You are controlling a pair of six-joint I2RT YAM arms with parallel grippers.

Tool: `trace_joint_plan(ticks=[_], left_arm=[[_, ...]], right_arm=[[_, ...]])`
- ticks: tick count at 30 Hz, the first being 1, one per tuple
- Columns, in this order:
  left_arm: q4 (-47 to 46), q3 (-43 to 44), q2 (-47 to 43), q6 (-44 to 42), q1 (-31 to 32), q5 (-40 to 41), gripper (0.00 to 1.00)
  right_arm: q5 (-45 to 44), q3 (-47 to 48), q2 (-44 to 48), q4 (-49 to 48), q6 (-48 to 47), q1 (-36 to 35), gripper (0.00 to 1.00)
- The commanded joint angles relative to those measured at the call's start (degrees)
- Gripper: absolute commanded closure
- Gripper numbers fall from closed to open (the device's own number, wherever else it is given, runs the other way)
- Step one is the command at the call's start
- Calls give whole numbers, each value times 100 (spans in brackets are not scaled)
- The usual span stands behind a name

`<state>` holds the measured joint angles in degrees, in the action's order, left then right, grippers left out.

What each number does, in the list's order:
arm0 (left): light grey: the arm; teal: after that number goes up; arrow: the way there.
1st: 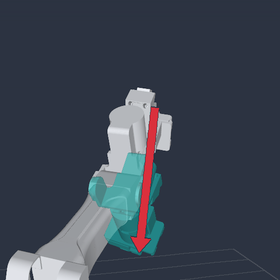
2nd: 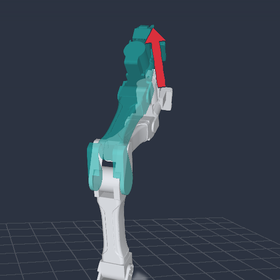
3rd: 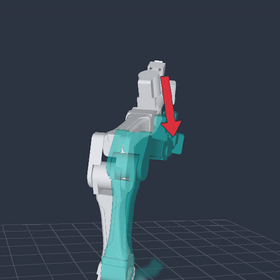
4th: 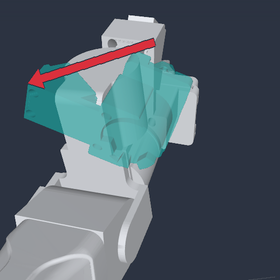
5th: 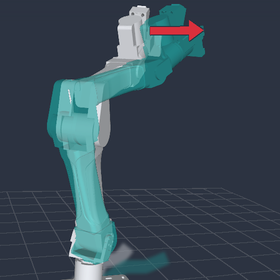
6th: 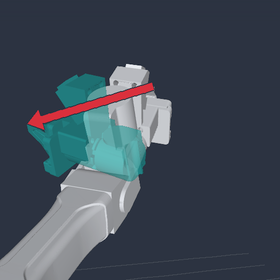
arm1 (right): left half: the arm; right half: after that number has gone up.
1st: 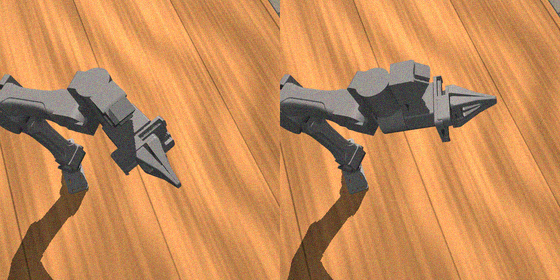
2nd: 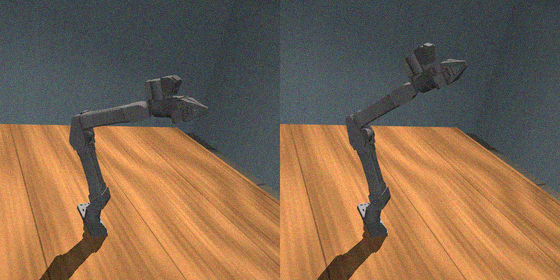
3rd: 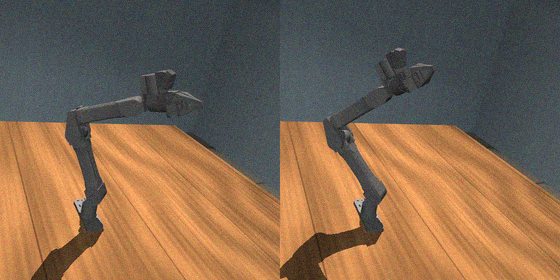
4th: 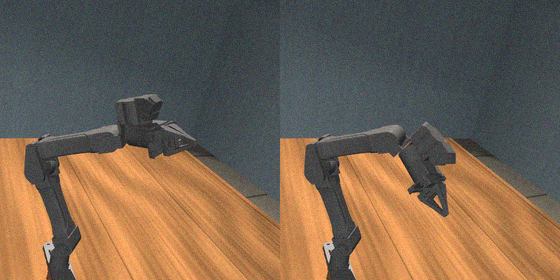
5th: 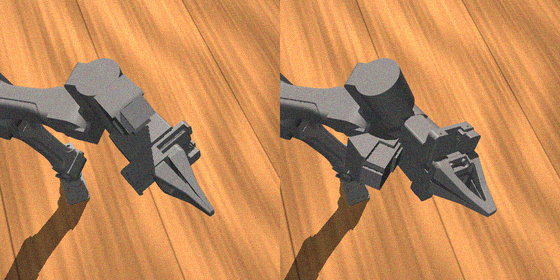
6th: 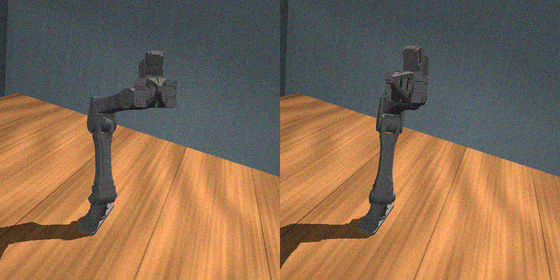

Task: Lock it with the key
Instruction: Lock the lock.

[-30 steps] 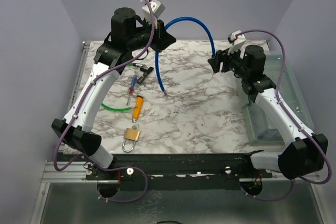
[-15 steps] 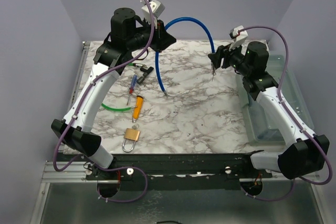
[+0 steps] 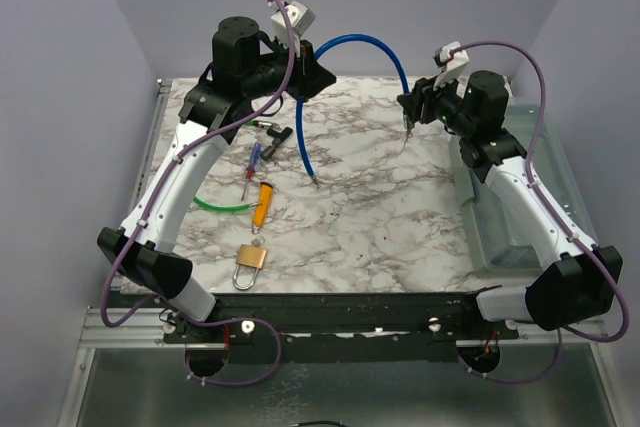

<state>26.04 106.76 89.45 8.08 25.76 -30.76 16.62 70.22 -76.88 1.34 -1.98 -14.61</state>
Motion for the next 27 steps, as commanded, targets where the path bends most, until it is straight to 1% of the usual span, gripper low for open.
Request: trace_joint_plan(ticks=[1, 7, 8, 11, 13, 14, 15, 16, 19, 20, 23, 27], left_arm=[[-244, -43, -268, 99, 45, -96, 100], [-249, -94, -264, 120, 52, -93, 100], [-249, -86, -261, 116, 52, -88, 100], [-249, -60, -250, 138, 52, -79, 100], [-249, -71, -255, 130, 52, -87, 100], [-249, -99, -270, 106, 52, -100, 100], [-249, -157, -300, 65, 52, -94, 99], [-249, -241, -344, 23, 52, -81, 95], [-244, -663, -546, -201, 53, -13, 77], [-236, -832, -614, -279, 55, 22, 74], [-178, -1335, -851, -527, 52, 121, 69], [-60, -1860, -1093, -663, 39, 284, 67]], right_arm=[[87, 241, -48, 27, -22, 11, 53], [142, 246, -42, 76, -92, 11, 53], [140, 225, -37, 74, -112, 11, 55], [166, 178, -52, 137, -170, 11, 74], [137, 212, -84, 214, -188, 11, 96], [92, 243, -104, 246, -184, 11, 99], [34, 277, -103, 252, -170, 11, 100], [-25, 319, -99, 240, -136, 11, 100], [-170, 484, -59, 173, 11, 11, 100], [-222, 552, -39, 147, 50, 11, 100], [-384, 755, -9, 95, 128, 15, 100], [-487, 900, 68, -36, 166, 16, 99]])
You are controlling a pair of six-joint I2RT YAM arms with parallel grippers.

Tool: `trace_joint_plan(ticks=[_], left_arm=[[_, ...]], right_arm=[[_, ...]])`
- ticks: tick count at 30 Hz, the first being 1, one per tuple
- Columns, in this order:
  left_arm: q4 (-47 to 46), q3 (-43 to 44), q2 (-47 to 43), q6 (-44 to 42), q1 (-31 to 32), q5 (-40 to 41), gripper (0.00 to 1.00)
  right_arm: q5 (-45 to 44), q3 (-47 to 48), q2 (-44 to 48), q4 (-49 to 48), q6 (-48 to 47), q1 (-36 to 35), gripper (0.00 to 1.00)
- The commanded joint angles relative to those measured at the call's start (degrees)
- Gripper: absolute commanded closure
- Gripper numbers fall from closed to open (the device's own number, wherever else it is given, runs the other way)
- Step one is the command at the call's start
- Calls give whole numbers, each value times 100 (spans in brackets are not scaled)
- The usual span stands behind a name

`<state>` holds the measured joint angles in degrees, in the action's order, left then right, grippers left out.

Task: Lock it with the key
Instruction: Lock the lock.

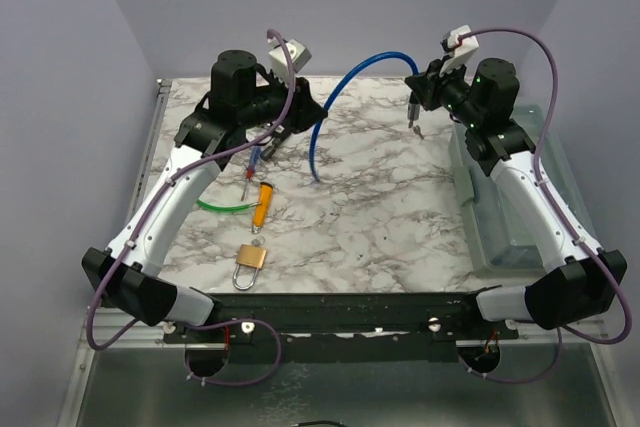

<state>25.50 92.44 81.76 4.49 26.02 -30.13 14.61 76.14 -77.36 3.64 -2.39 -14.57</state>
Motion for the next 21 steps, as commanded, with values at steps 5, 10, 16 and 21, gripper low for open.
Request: trace_joint_plan(ticks=[5, 10, 16, 21], left_arm=[[29, -919, -527, -625, 0, 121, 45], [63, -1062, -647, -1181, -157, -122, 31], [7, -1456, -875, -1464, -1099, -1043, 23], [-826, -2301, -1347, -1674, -1651, -1929, 20]], right_arm=[[-230, 446, 182, -311, 153, 7, 100], [-243, 733, 135, -263, 167, 7, 100], [-117, 998, 138, -129, 496, 7, 100], [198, 1011, 247, -176, 837, 9, 100]])
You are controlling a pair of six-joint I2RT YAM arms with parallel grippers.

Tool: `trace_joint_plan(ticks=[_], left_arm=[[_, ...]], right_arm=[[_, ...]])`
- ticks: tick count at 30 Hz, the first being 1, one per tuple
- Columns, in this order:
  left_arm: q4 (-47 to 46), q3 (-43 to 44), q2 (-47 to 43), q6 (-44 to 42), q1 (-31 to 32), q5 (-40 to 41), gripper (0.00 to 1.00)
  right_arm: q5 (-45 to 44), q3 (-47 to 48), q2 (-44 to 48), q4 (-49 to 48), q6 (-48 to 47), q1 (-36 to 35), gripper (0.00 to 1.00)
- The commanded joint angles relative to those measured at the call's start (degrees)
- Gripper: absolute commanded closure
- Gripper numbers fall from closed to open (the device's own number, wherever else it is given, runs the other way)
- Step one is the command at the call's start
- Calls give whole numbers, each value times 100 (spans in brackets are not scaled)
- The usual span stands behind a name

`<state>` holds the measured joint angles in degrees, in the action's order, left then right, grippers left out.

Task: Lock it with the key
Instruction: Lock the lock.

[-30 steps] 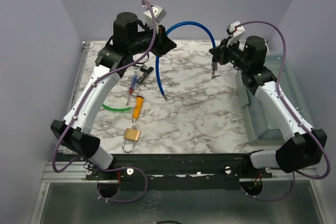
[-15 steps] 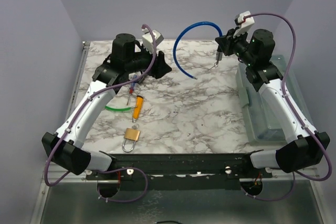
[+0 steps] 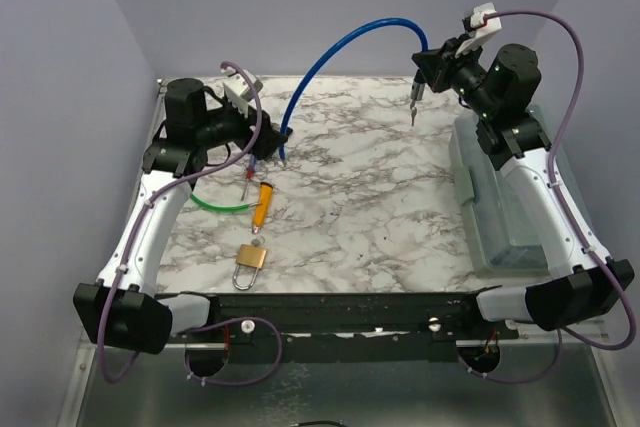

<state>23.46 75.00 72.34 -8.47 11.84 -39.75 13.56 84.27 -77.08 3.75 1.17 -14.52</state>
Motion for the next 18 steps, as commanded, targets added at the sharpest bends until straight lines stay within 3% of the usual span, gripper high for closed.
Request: trace_joint_plan(ticks=[1, 8, 11, 18], left_arm=[[-647, -622, -430, -423, -234, -1014, 20], [-674, -693, -219, -576, -229, -1359, 34], [-729, -644, -69, -577, -229, -1412, 35], [-791, -731, -15, -503, -114, -1851, 9]], right_arm=[[340, 226, 232, -170, 560, 2, 100], [436, 335, 237, -96, 695, 2, 100], [450, 325, 255, -87, 666, 2, 100], [629, 375, 268, -59, 723, 2, 100]])
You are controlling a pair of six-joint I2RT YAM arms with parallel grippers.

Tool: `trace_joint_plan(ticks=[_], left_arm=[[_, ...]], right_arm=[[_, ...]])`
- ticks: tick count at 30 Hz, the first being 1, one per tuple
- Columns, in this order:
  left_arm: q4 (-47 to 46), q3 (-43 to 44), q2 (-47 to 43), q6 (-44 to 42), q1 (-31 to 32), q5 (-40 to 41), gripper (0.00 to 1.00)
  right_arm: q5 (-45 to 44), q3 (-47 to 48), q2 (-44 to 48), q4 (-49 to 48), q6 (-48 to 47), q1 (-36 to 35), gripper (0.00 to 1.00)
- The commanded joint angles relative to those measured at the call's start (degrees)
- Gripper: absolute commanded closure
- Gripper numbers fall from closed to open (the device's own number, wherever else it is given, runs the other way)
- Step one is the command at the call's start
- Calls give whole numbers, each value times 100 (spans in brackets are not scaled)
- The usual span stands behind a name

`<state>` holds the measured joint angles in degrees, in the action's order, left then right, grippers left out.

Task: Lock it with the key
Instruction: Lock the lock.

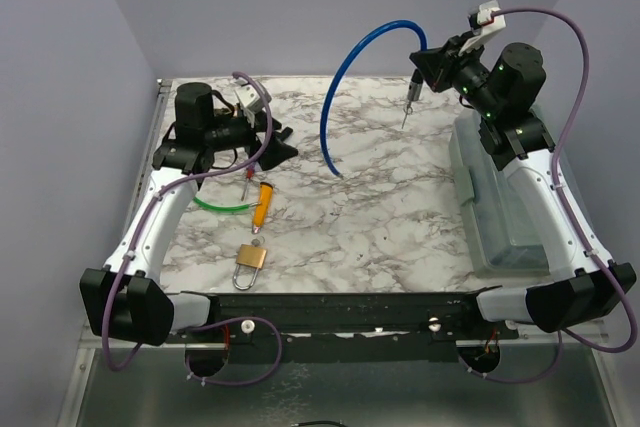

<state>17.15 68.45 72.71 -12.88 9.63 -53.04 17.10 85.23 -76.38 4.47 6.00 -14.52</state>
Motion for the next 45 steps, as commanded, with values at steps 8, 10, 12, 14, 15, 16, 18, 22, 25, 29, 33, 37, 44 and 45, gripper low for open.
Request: trace_joint_plan(ticks=[8, 10, 12, 14, 15, 16, 18, 22, 25, 29, 33, 37, 44, 45], left_arm=[[-151, -398, -106, -315, 427, -591, 22], [-127, -459, -137, -386, 437, -615, 31], [-107, -502, -151, -400, 435, -637, 35], [-89, -543, -153, -376, 447, -699, 36], [-89, -569, -158, -371, 464, -726, 36], [-82, -595, -165, -372, 493, -733, 36], [-80, -641, -184, -390, 569, -716, 36], [-69, -677, -225, -406, 797, -513, 35], [-62, -655, -260, -379, 946, -473, 33], [-47, -734, -379, -351, 1149, -391, 29], [-45, -790, -483, -443, 1276, -335, 32], [-45, -733, -493, -512, 1420, -284, 38], [-79, -712, -384, -522, 1534, -131, 40], [-132, -726, -380, -508, 1533, -86, 40]], right_arm=[[711, 371, 161, -237, 562, 2, 99], [713, 441, 114, -212, 599, 2, 99], [701, 475, 77, -190, 625, 2, 99], [683, 477, 64, -192, 636, 2, 99], [669, 477, 62, -192, 635, 2, 99], [657, 477, 54, -192, 631, 2, 99], [617, 483, 52, -188, 623, 2, 99], [565, 537, 3, -147, 630, 2, 99], [512, 564, -12, -122, 626, 3, 99], [492, 548, -20, -105, 622, 3, 99], [496, 509, 2, -87, 616, 3, 99], [534, 471, 0, -76, 643, 2, 99], [573, 444, 9, -94, 633, 2, 99], [587, 437, 20, -95, 632, 2, 99]])
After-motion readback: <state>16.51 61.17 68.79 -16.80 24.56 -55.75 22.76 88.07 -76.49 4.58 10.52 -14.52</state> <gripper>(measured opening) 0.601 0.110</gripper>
